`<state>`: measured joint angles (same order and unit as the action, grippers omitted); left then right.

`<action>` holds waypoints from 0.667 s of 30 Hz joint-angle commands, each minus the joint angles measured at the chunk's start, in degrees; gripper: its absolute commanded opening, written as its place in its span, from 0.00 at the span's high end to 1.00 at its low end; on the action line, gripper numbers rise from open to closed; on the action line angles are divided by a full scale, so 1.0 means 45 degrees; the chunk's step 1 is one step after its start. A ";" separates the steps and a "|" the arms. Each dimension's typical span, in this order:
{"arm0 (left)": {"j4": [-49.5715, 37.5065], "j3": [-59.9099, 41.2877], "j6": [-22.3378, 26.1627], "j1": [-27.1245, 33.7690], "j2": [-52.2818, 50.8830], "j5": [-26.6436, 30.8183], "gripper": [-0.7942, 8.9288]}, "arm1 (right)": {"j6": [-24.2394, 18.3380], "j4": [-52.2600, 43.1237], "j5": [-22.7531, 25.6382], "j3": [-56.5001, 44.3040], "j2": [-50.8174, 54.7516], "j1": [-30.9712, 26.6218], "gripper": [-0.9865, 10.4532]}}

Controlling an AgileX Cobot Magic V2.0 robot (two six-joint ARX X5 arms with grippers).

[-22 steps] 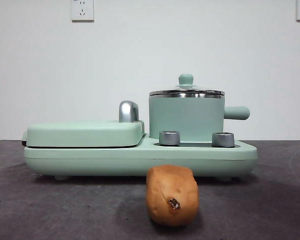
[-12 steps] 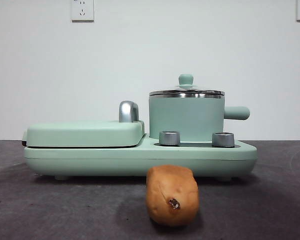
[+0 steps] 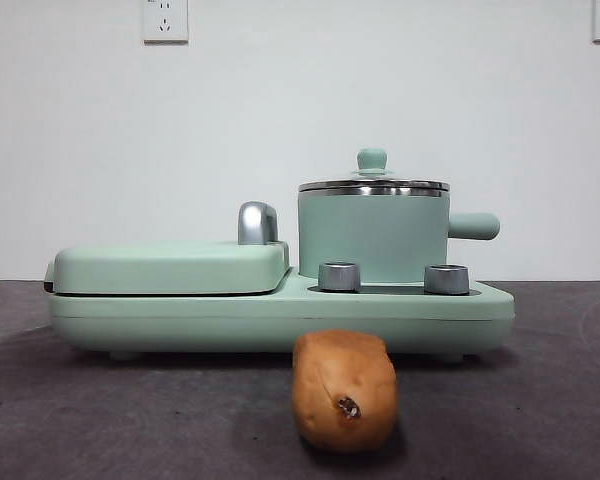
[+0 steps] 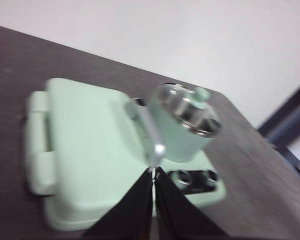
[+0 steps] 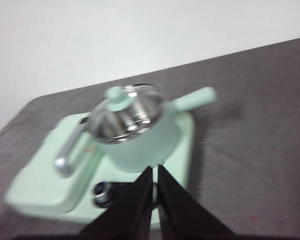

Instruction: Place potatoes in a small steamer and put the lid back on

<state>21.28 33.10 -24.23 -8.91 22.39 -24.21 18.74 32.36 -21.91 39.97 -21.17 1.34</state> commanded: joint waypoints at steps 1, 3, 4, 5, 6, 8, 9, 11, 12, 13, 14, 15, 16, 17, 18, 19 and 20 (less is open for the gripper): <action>0.0146 0.1010 0.0219 -0.0204 0.0996 -0.0772 0.91 | -0.0457 0.0267 -0.1263 0.1078 -0.0826 0.0010 0.90; 0.0228 0.1583 0.0277 -0.0350 0.1685 -0.1428 0.91 | -0.0758 0.0544 -0.2030 0.1661 -0.1316 0.0010 0.90; 0.0306 0.1889 0.0282 -0.0432 0.2064 -0.1763 0.91 | -0.0942 0.0670 -0.2409 0.1928 -0.1545 0.0010 0.90; 0.0384 0.2181 0.0306 -0.0520 0.2433 -0.2093 0.91 | -0.1064 0.0777 -0.2739 0.2157 -0.1734 0.0010 0.90; 0.0432 0.2424 0.0369 -0.0593 0.2739 -0.2395 0.91 | -0.1185 0.0865 -0.2953 0.2327 -0.1870 0.0010 0.90; 0.0549 0.2958 0.0525 -0.0772 0.3458 -0.3036 0.91 | -0.1452 0.1010 -0.3279 0.2618 -0.2127 0.0010 0.90; 0.0641 0.3177 0.0583 -0.0855 0.3750 -0.3298 0.91 | -0.1574 0.1049 -0.3351 0.2705 -0.2205 0.0010 0.90; 0.0942 0.3667 0.0782 -0.1049 0.4371 -0.3711 0.91 | -0.1778 0.1069 -0.3512 0.2769 -0.2283 0.0010 0.90; 0.1137 0.3881 0.0908 -0.1151 0.4614 -0.3774 0.91 | -0.1846 0.1073 -0.3531 0.2769 -0.2283 0.0010 0.90; 0.1345 0.4080 0.1112 -0.1258 0.4843 -0.3774 0.91 | -0.1855 0.1088 -0.3536 0.2769 -0.2283 0.0010 0.90; 0.1525 0.4265 0.1326 -0.1375 0.5066 -0.3774 0.91 | -0.1855 0.1107 -0.3536 0.2769 -0.2278 0.0010 0.90; 0.1705 0.4415 0.1530 -0.1467 0.5231 -0.3774 0.90 | -0.1851 0.1112 -0.3531 0.2769 -0.2273 0.0005 0.90; 0.1826 0.4546 0.1710 -0.1564 0.5406 -0.3774 0.88 | -0.1851 0.1112 -0.3521 0.2769 -0.2263 0.0005 0.89; 0.1914 0.4643 0.1841 -0.1647 0.5561 -0.3769 0.87 | -0.1851 0.1107 -0.3526 0.2769 -0.2263 0.0010 0.87; 0.1957 0.4702 0.1899 -0.1715 0.5654 -0.3769 0.84 | -0.1851 0.1112 -0.3521 0.2769 -0.2263 0.0005 0.85; 0.1962 0.4721 0.1923 -0.1787 0.5746 -0.3769 0.80 | -0.1851 0.1112 -0.3521 0.2769 -0.2263 0.0005 0.82; 0.1962 0.4721 0.1923 -0.1851 0.5804 -0.3769 0.75 | -0.1846 0.1117 -0.3521 0.2769 -0.2263 0.0010 0.79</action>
<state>30.33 53.19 -17.32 -16.88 48.05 -40.69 10.92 37.56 -37.54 51.51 -31.16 1.34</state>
